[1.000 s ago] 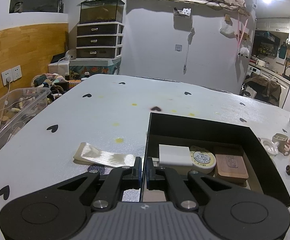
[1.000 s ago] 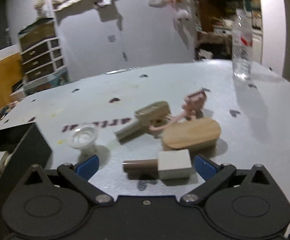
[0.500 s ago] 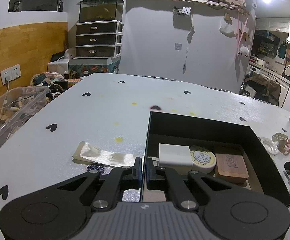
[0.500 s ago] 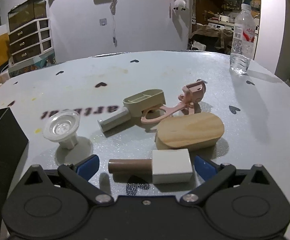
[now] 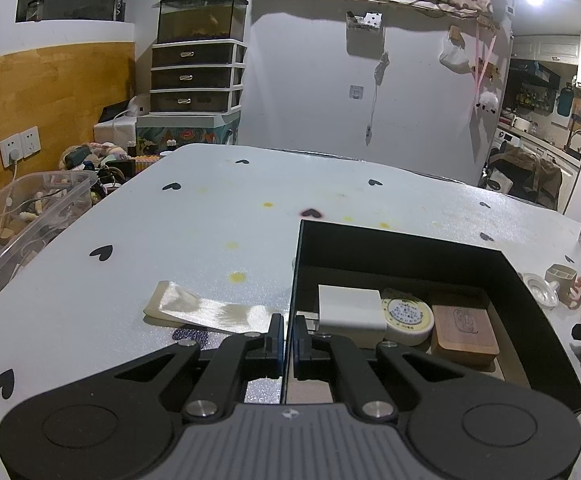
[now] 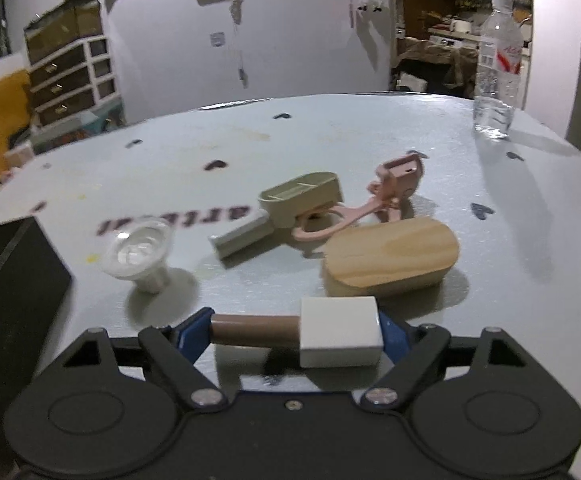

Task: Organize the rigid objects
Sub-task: 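Withdraw the right tool and reach to the white block with brown handle, then carry the white block into the black box and open the right tool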

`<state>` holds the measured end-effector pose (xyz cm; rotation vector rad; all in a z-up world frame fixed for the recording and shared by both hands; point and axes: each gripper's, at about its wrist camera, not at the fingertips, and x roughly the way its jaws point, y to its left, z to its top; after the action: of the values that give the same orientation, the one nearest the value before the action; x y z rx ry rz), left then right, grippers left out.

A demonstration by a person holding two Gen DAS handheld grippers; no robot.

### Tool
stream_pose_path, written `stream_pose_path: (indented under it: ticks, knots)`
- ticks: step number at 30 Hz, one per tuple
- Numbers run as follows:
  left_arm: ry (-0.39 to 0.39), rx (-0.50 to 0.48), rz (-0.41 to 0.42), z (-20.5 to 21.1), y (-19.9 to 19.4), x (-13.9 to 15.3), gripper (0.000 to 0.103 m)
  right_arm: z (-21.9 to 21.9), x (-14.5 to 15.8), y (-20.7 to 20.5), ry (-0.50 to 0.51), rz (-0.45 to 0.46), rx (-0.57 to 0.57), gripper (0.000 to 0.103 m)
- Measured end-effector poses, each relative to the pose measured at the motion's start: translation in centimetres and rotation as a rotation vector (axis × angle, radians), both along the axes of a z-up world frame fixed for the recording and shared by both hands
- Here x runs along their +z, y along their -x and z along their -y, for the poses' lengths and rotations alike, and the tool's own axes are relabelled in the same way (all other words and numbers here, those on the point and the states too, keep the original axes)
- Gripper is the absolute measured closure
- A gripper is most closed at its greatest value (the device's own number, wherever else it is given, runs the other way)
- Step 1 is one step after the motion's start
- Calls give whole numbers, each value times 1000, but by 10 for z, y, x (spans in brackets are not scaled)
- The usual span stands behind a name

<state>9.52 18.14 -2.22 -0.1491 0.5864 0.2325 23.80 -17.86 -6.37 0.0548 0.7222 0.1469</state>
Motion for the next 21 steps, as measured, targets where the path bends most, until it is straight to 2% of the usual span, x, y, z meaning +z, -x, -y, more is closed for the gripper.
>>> stream_pose_path:
  ticks: [4, 12, 18, 21]
  knots:
    - [2, -1, 2, 0, 0, -1, 100, -8, 16, 13, -52, 31, 75, 17]
    - [9, -8, 8, 0, 1, -4, 100, -52, 54, 31, -131, 102, 379, 17]
    - [16, -13, 16, -2, 2, -4, 100, -97, 75, 31, -160, 103, 589, 17]
    - [17, -18, 18, -2, 3, -4, 100, -123, 81, 30, -172, 69, 697, 17]
